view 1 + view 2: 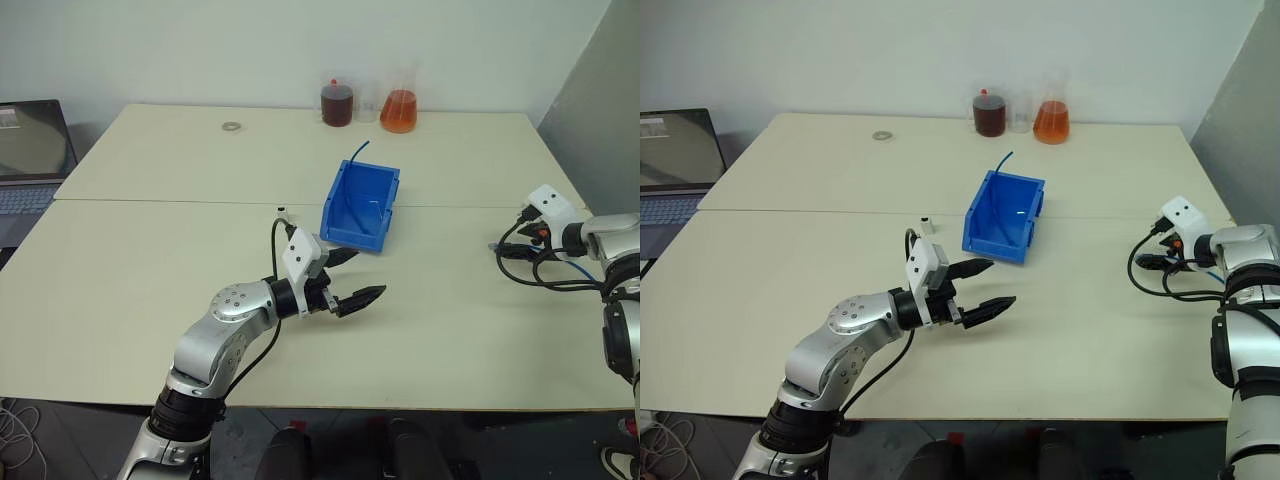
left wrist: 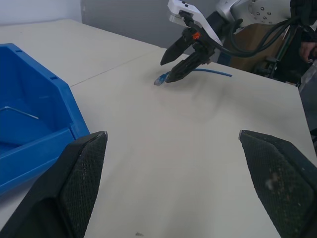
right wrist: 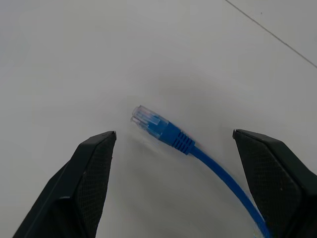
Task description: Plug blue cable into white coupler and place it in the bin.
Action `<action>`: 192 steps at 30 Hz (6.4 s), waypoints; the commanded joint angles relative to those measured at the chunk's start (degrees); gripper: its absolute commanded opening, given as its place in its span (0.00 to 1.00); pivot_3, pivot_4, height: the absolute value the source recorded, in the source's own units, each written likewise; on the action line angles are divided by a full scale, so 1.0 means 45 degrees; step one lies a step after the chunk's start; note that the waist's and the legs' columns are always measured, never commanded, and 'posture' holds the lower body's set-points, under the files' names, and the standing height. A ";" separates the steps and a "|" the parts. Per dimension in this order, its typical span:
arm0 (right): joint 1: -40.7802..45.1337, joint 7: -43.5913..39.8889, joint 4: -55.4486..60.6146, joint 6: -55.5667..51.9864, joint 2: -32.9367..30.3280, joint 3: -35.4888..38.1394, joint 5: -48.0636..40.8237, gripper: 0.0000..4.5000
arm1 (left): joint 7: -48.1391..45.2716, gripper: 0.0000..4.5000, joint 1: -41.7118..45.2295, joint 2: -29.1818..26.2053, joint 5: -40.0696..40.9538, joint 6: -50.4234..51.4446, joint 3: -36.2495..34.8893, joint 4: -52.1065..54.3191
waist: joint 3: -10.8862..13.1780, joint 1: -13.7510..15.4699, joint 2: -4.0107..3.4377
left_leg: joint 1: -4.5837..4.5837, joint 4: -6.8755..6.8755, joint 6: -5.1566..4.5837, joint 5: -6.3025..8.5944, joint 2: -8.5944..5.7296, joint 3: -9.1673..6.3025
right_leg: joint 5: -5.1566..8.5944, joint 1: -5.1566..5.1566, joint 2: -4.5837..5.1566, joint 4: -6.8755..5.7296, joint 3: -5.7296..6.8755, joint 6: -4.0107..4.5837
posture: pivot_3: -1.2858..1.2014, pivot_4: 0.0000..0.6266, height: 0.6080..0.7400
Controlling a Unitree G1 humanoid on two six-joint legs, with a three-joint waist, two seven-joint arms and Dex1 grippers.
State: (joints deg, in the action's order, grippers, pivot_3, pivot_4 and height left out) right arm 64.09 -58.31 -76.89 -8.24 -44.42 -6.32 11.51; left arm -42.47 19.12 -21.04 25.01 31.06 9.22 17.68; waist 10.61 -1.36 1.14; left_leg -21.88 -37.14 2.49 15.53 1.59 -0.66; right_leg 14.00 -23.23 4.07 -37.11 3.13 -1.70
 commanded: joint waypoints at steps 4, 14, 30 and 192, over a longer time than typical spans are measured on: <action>0.0074 -0.0163 -0.0056 -0.0442 -0.0245 0.0279 0.0107 0.89 | 0.0100 1.00 -0.0147 -0.0034 0.0413 0.0267 -0.0199 0.0667 | 0.0000 -0.0015 0.0000 | 0.0009 0.0000 0.0005 -0.0002 -0.0002 0.0020 | -0.0005 0.0000 0.0000 0.0001 -0.0024 -0.0009 | 0.52 0.24 1.00; 0.0317 0.0294 -0.0114 -0.1367 0.0293 0.1016 -0.0205 0.89 | 0.0120 1.00 -0.0018 -0.0117 0.0580 0.0390 -0.0319 0.0620 | 0.0000 -0.0032 0.0000 | 0.0030 -0.0002 0.0002 -0.0001 -0.0001 0.0080 | -0.0020 -0.0003 -0.0001 0.0002 -0.0081 -0.0032 | 0.52 0.24 1.00; 0.0102 -0.0233 -0.0114 -0.0764 0.0541 0.0615 0.0308 0.58 | 0.0492 1.00 -0.0513 -0.0255 0.0828 0.0952 -0.0605 0.1283 | 0.0000 -0.0040 0.0000 | 0.0048 -0.0006 -0.0003 0.0002 -0.0002 0.0134 | -0.0032 -0.0009 -0.0002 0.0003 -0.0139 -0.0051 | 0.52 0.24 1.00; -0.8192 0.5446 2.1724 -1.4557 0.3315 0.3826 -1.6859 1.00 | -0.1245 0.06 0.2955 -0.1054 0.5420 0.5671 -0.4331 -0.2249 | -0.0046 0.0167 0.0100 | -0.0023 -0.0168 -0.0026 0.0027 0.0259 0.0127 | -0.0059 -0.0188 -0.0320 -0.0188 -0.0219 0.0093 | 0.52 0.24 1.00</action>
State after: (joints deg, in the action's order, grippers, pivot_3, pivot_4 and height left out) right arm 27.25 -35.06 21.45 -75.47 -30.34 10.89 -64.42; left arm -50.51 31.47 -26.54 46.20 54.51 -8.06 5.34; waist 10.41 -0.61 1.59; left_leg -22.00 -37.90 2.37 15.65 2.75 -0.08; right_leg 13.73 -24.09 2.62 -37.94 2.14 -1.29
